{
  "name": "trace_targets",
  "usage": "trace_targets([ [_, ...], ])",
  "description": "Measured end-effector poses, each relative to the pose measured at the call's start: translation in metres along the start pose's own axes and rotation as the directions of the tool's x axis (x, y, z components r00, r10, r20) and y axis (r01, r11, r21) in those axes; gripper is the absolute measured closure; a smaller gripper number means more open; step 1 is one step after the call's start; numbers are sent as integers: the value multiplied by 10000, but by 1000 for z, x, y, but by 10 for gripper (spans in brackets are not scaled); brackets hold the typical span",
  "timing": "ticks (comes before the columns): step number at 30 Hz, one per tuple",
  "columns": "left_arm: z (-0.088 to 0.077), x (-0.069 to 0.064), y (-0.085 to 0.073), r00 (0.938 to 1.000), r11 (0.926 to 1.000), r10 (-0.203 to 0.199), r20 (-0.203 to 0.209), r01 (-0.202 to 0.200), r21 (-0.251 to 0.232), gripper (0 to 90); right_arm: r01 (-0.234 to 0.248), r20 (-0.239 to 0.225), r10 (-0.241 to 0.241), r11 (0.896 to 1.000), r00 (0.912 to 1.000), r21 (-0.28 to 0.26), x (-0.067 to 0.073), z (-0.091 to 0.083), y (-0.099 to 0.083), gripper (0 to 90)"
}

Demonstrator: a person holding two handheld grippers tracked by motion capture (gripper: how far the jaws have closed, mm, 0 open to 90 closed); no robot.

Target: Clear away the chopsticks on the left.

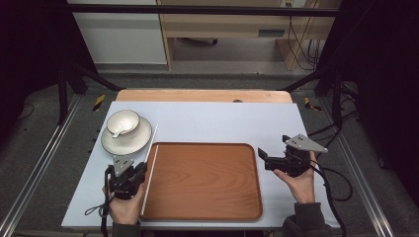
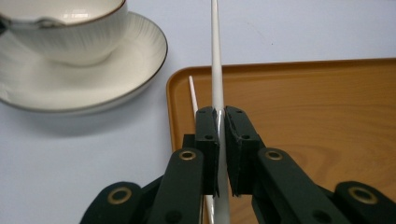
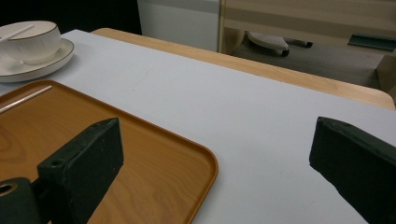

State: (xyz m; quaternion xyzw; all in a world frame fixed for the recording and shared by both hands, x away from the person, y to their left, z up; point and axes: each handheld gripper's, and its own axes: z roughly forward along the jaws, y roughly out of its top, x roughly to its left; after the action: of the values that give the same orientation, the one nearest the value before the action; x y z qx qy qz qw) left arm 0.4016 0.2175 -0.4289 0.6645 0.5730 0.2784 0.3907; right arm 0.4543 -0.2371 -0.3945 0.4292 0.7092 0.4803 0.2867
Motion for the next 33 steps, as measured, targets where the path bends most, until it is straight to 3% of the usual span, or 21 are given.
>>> trace_targets([
  [11, 10, -18, -27, 9989, 9995, -173, -428, 184, 244, 841, 58, 49, -58, 10000, 10000, 54, 0, 1, -1, 32],
  [16, 16, -26, -35, 9973, 9984, 141, -715, -101, 558, 841, 81, 18, -81, 9999, 10000, 149, 2, 3, -2, 32],
  [28, 27, -26, -42, 9944, 9924, 127, -1046, 3, 1231, 841, 121, 63, -122, 9998, 9999, 128, 1, 0, -2, 31],
  [33, 28, -27, -44, 9929, 9920, 150, -1178, 0, 1264, 842, 149, 45, -149, 9998, 9999, 95, 1, 0, -2, 31],
])
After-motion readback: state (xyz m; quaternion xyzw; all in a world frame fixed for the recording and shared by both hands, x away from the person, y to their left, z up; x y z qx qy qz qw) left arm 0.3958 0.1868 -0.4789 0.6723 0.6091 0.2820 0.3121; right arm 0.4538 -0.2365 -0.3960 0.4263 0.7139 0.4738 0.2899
